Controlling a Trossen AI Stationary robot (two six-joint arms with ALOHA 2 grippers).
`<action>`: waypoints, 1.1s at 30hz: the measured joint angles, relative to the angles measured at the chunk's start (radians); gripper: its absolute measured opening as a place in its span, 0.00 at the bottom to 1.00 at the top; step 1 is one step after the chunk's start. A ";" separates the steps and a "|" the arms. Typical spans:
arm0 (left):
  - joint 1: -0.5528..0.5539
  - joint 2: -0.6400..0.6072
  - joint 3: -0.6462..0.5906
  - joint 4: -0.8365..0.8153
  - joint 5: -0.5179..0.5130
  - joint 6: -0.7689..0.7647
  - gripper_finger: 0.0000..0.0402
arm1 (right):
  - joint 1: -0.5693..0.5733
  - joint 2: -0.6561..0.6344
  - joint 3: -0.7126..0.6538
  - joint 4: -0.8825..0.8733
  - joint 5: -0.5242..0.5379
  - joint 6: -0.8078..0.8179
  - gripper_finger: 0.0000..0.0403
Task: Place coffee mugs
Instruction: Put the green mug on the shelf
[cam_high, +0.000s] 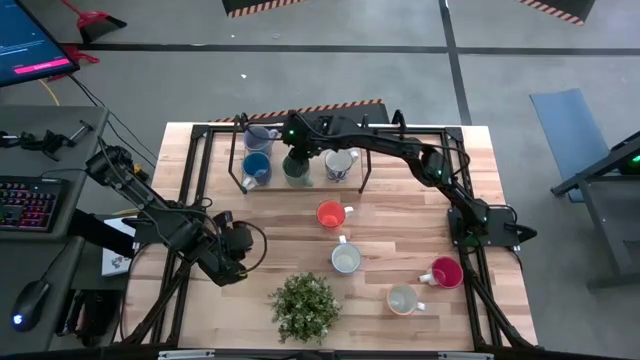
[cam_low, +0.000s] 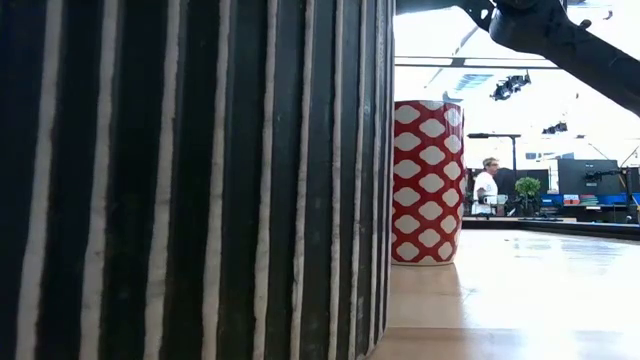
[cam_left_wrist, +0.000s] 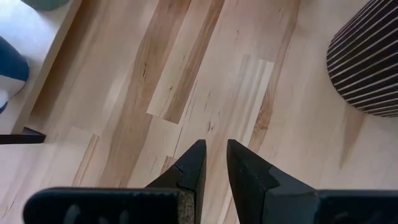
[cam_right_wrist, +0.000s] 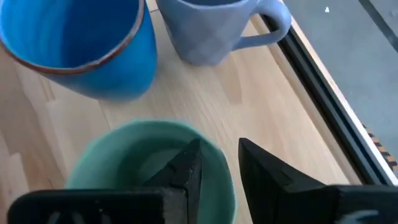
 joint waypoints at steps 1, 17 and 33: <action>0.000 0.000 0.000 0.000 0.000 0.000 0.14 | 0.002 -0.001 0.011 -0.017 0.000 0.002 0.21; 0.000 0.000 0.000 0.000 -0.037 0.036 0.14 | 0.086 -0.046 0.010 -0.222 -0.034 0.000 0.21; 0.000 0.000 0.000 -0.001 -0.050 0.045 0.14 | 0.164 -0.046 0.009 -0.219 -0.065 -0.011 0.21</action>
